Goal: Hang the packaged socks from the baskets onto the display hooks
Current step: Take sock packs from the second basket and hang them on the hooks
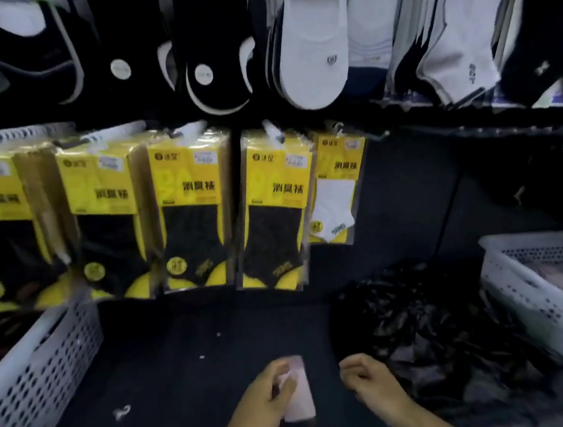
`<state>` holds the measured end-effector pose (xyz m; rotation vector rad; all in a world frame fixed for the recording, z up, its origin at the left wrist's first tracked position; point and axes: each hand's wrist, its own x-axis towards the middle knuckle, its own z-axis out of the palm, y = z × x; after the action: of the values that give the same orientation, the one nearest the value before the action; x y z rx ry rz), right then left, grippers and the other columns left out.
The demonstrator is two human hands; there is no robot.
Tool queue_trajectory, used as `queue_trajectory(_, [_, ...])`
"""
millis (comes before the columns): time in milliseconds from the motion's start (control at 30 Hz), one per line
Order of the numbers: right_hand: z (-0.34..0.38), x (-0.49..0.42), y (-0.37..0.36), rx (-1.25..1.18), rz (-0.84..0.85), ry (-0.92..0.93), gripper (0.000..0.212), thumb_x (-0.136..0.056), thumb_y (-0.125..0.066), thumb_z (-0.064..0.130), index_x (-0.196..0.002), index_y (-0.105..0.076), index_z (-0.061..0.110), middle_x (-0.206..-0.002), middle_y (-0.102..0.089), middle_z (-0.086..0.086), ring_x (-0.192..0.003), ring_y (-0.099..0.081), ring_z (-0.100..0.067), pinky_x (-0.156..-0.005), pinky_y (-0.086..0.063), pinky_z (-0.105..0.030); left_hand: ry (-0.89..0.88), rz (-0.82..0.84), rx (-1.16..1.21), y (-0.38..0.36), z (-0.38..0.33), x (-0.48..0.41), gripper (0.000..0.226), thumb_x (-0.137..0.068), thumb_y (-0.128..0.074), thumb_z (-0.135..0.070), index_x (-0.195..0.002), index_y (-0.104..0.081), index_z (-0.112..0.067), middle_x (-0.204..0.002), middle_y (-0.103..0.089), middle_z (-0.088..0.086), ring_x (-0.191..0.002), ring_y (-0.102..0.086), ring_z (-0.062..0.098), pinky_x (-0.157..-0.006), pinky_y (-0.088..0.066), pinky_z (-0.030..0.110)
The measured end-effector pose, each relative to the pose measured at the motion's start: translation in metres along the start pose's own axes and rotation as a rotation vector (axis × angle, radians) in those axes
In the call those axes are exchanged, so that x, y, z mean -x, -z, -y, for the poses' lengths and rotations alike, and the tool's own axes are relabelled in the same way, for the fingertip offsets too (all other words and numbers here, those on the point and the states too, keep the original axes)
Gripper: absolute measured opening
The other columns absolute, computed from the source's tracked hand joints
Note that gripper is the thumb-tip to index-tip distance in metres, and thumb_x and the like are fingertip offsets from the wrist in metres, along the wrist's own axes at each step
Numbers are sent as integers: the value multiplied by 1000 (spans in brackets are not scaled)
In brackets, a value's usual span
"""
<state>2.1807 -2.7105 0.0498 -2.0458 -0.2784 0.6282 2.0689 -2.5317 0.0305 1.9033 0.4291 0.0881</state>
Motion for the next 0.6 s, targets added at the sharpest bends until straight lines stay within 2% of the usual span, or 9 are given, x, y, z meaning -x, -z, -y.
queue_trajectory(67, [-31,12,-37,70,73,-41,8,-91,-60,7,-97,-62,12,-90,-62,-4,-86,-57,-13,-62,-41,-11,89,1,-63,9,39,35,24,-96,-50,-38,-120,-49,-36,-115,-56,-18,-110,-54,0,-77,-38,1])
queue_trajectory(133, [-62,23,-76,190,168,-90,11,-90,-61,10,-101,-63,10,-90,-61,-3,-85,-56,-11,-63,-42,-12,188,-38,-62,17,76,69,24,-97,-52,-28,-119,-55,-20,-115,-63,-3,-102,-57,5,-75,-39,2])
queue_trajectory(200, [-93,38,-113,299,253,-128,9,-91,-60,14,-99,-61,14,-94,-60,-6,-88,-53,-11,-69,-44,-21,264,-88,-115,23,111,102,24,-97,-52,-20,-116,-62,-9,-113,-69,4,-99,-58,1,-77,-39,5])
queue_trajectory(267, [-123,55,-141,431,311,-170,7,-90,-60,20,-96,-60,16,-95,-63,-7,-88,-51,-10,-72,-41,-23,320,-65,-181,25,145,133,26,-97,-51,-16,-118,-64,-8,-110,-71,1,-99,-60,-6,-87,-41,9])
queue_trajectory(367, [-157,74,-167,437,375,-283,14,-88,-60,17,-79,-50,21,-81,-55,2,-75,-53,-9,-72,-43,-23,448,-77,-115,21,193,175,12,-94,-54,-6,-103,-62,-4,-108,-66,14,-91,-62,2,-87,-43,16])
queue_trajectory(400, [-164,80,-172,392,396,-309,10,-88,-62,14,-88,-53,18,-92,-59,-4,-84,-57,-12,-78,-44,-25,487,-94,-70,19,207,187,11,-93,-55,-3,-102,-59,-8,-104,-65,10,-82,-60,-4,-84,-43,13])
queue_trajectory(433, [-168,83,-176,354,383,-325,23,-87,-65,12,-107,-55,11,-112,-60,-10,-103,-59,-19,-90,-43,-28,531,-89,-33,18,217,197,15,-92,-56,0,-104,-57,-10,-97,-67,3,-79,-60,-3,-80,-46,11])
queue_trajectory(500, [-174,90,-179,341,429,-349,45,-90,-64,13,-131,-47,2,-139,-48,-15,-128,-47,-27,-106,-37,-31,589,-52,20,13,233,209,12,-92,-57,-3,-103,-60,-8,-86,-69,-2,-83,-63,10,-72,-48,13])
queue_trajectory(600, [-188,95,-187,361,581,-425,31,-98,-50,14,-127,-54,3,-139,-49,-14,-117,-53,-19,-89,-44,-17,748,84,92,4,244,214,18,-97,-52,-17,-100,-62,-3,-92,-63,12,-82,-58,21,-74,-44,29])
